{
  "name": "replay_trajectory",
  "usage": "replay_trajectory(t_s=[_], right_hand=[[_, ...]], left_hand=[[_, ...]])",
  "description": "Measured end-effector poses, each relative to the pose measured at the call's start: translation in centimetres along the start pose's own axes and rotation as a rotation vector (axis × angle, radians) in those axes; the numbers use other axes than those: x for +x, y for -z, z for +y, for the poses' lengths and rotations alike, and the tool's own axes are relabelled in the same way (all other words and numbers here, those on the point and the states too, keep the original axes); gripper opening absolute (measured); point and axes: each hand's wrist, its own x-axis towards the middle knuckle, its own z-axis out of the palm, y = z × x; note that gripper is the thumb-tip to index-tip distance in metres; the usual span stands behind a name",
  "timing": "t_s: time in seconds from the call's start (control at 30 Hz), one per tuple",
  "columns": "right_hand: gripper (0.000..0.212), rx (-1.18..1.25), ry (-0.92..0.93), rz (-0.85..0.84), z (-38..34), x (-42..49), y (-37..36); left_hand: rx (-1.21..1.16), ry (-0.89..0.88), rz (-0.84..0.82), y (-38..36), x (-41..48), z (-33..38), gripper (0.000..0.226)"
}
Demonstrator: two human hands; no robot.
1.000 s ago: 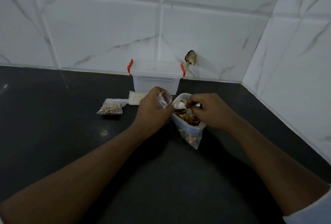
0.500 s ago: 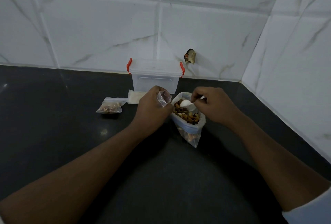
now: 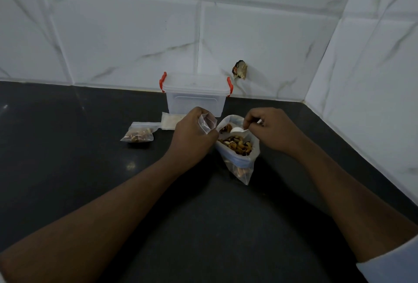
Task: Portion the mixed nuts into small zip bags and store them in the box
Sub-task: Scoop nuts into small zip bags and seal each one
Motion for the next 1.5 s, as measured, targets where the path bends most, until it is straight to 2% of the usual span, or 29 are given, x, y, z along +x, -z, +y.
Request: replay_trajectory(t_s=[0.13, 0.33, 0.57, 0.7, 0.9, 1.0, 1.13, 1.23, 1.37, 1.5], right_hand=[[0.018, 0.116, -0.092, 0.061, 0.3, 0.2, 0.4], [0.018, 0.514, -0.348, 0.052, 0.4, -0.1, -0.3], [0.018, 0.747, -0.545, 0.096, 1.2, 0.2, -0.1], [0.018, 0.854, -0.532, 0.137, 1.2, 0.1, 0.6], [0.018, 1.267, -0.325, 0.055, -1.7, -0.6, 1.1], [0.019, 1.194, -0.225, 0.045, -3.1, -1.0, 0.5], [0.02, 0.841, -0.03, 0.031, -3.5, -1.4, -0.2], [0.018, 0.664, 0.074, 0.031, -3.3, -1.5, -0.2], [0.02, 0.627, 0.121, 0.034, -3.1, -1.4, 0.1], [0.022, 0.56, 0.1, 0.174, -2.5, -1.1, 0.9]], left_hand=[[0.0, -0.004, -0.002, 0.0, 0.0, 0.0, 0.027], [0.005, 0.004, -0.017, 0.0, 0.1, -0.1, 0.028], [-0.021, -0.01, -0.032, 0.0, 0.0, -0.3, 0.029], [-0.017, -0.006, -0.069, 0.0, 0.0, -0.2, 0.031], [-0.027, -0.032, -0.089, 0.1, -0.2, 0.0, 0.035], [-0.024, -0.043, -0.085, 0.1, -0.3, -0.1, 0.039], [-0.067, -0.041, -0.076, 0.1, -0.3, -0.1, 0.038], [-0.095, -0.011, -0.064, 0.1, -0.2, -0.2, 0.038], [-0.069, -0.016, -0.063, 0.0, -0.2, -0.2, 0.039], [-0.056, -0.01, -0.074, 0.1, 0.0, -0.4, 0.032]])
